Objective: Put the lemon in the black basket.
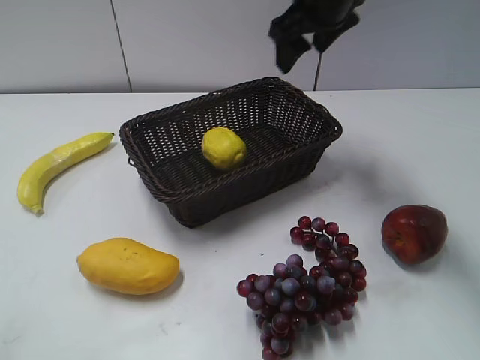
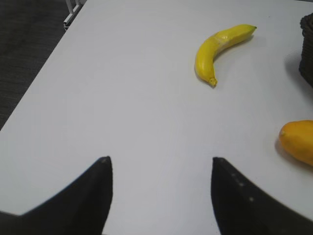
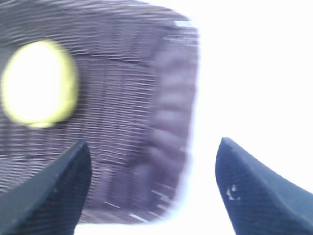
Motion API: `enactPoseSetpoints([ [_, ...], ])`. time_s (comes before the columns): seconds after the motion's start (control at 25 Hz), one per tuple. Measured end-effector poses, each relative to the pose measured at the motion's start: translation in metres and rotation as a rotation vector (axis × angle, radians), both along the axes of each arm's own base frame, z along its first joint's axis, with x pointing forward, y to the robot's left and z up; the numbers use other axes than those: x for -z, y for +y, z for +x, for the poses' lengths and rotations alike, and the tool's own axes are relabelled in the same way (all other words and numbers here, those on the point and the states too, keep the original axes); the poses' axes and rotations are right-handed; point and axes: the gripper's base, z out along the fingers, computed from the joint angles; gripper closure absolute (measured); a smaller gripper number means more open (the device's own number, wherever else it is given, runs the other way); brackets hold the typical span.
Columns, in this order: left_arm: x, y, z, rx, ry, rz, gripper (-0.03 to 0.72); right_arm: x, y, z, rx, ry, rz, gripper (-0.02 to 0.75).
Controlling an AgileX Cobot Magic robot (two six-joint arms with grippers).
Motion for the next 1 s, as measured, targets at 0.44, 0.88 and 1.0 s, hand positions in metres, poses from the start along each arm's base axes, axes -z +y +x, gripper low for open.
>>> enactPoseSetpoints([
  [0.44, 0.0, 0.0, 0.0, 0.0, 0.0, 0.0, 0.216, -0.046, -0.144, -0.006, 0.385, -0.011, 0.043, 0.146],
  [0.88, 0.0, 0.0, 0.0, 0.0, 0.0, 0.0, 0.216, -0.041, -0.181, -0.106, 0.482, 0.139, 0.025, 0.146],
  [1.0, 0.0, 0.0, 0.0, 0.0, 0.0, 0.0, 0.216, -0.036, -0.181, -0.14, 0.484, 0.148, 0.03, 0.146],
])
